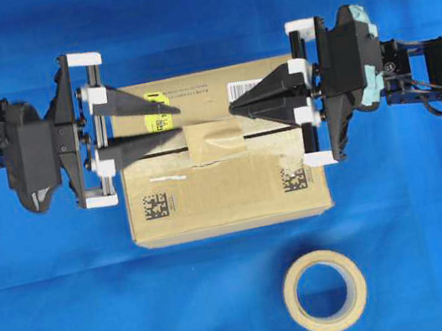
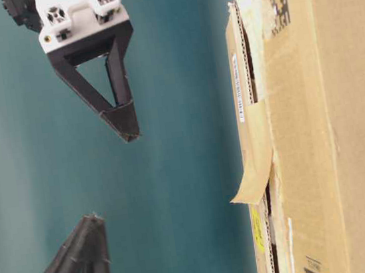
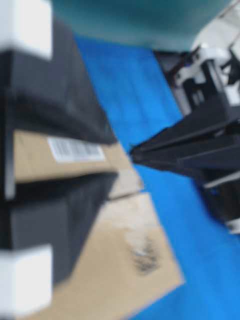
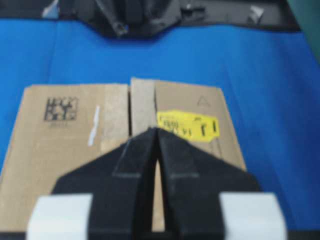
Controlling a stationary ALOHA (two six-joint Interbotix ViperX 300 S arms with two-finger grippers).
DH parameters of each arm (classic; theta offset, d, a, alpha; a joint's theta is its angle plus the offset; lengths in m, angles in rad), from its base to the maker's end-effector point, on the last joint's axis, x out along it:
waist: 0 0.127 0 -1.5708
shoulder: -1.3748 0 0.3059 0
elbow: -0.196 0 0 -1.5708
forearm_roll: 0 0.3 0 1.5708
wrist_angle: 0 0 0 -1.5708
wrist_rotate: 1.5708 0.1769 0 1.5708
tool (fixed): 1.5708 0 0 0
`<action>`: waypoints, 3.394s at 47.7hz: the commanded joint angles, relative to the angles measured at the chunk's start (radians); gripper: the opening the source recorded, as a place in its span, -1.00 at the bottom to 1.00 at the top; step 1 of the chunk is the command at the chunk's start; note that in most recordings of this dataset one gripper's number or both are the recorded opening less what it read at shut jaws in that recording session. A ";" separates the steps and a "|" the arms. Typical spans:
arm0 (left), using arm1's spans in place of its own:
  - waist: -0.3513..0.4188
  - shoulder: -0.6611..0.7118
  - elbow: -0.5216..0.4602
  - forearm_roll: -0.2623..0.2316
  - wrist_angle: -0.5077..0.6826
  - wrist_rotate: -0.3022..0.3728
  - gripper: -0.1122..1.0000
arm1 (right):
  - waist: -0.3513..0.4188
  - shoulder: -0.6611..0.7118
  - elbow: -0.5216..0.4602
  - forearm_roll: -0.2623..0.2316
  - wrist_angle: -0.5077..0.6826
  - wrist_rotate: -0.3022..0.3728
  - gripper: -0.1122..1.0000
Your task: Apply tape along the seams of the closed cardboard box to seal it securely.
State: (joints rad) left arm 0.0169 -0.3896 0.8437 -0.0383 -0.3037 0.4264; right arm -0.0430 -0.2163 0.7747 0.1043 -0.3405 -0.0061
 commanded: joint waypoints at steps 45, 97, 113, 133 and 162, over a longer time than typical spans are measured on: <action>0.040 0.291 -0.005 -0.015 -0.046 -0.212 -0.81 | 0.002 0.264 -0.124 0.034 -0.028 0.014 -0.78; 0.041 0.275 0.133 -0.015 -0.061 -0.261 -0.81 | 0.015 0.195 0.063 0.167 0.002 0.014 -0.78; 0.023 0.167 0.064 -0.008 -0.060 -0.219 -0.81 | 0.014 0.052 0.054 0.156 -0.023 -0.023 -0.78; -0.049 0.160 0.000 -0.006 -0.067 -0.204 -0.81 | 0.020 0.054 -0.023 0.152 -0.020 -0.067 -0.78; -0.069 0.347 -0.052 -0.005 -0.074 -0.235 -0.81 | 0.067 0.268 -0.126 0.175 -0.021 -0.058 -0.78</action>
State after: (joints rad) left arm -0.0522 -0.0399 0.8115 -0.0460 -0.3636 0.1948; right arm 0.0184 0.0537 0.6703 0.2684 -0.3543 -0.0660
